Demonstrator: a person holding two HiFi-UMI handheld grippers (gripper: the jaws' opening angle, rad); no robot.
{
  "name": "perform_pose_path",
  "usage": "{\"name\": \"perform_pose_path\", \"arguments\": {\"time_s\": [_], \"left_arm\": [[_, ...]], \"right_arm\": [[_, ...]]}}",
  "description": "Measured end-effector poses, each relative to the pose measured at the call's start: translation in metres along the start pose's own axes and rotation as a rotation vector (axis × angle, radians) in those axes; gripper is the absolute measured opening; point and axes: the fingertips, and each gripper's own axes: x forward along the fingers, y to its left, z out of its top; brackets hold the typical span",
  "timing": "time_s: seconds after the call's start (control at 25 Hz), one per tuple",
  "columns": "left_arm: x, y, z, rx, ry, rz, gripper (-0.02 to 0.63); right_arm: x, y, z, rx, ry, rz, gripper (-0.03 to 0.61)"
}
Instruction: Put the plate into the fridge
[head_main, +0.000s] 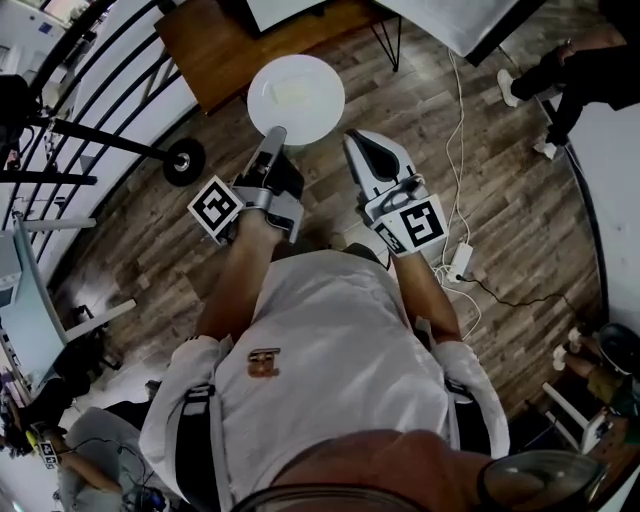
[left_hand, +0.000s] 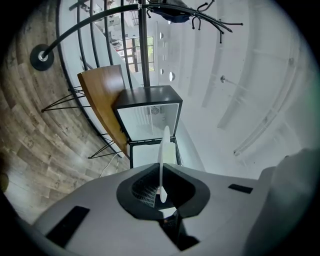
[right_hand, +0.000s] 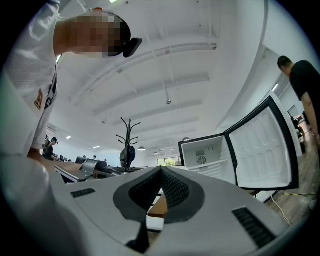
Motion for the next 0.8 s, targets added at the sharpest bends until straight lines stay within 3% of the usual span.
{"name": "perform_pose_path", "arguments": {"time_s": [0.32,0.8], "left_arm": [[0.030,0.003,-0.028,-0.004,-0.027,0.012,0.025],[0.089,0.014,0.002,-0.026,-0.045,0.005,0.025]], "right_arm": [[-0.018,-0.037,0.004,0.004,-0.004,0.028,0.032],[0.016,-0.089,-0.005,-0.009,0.014,0.014,0.032]]}}
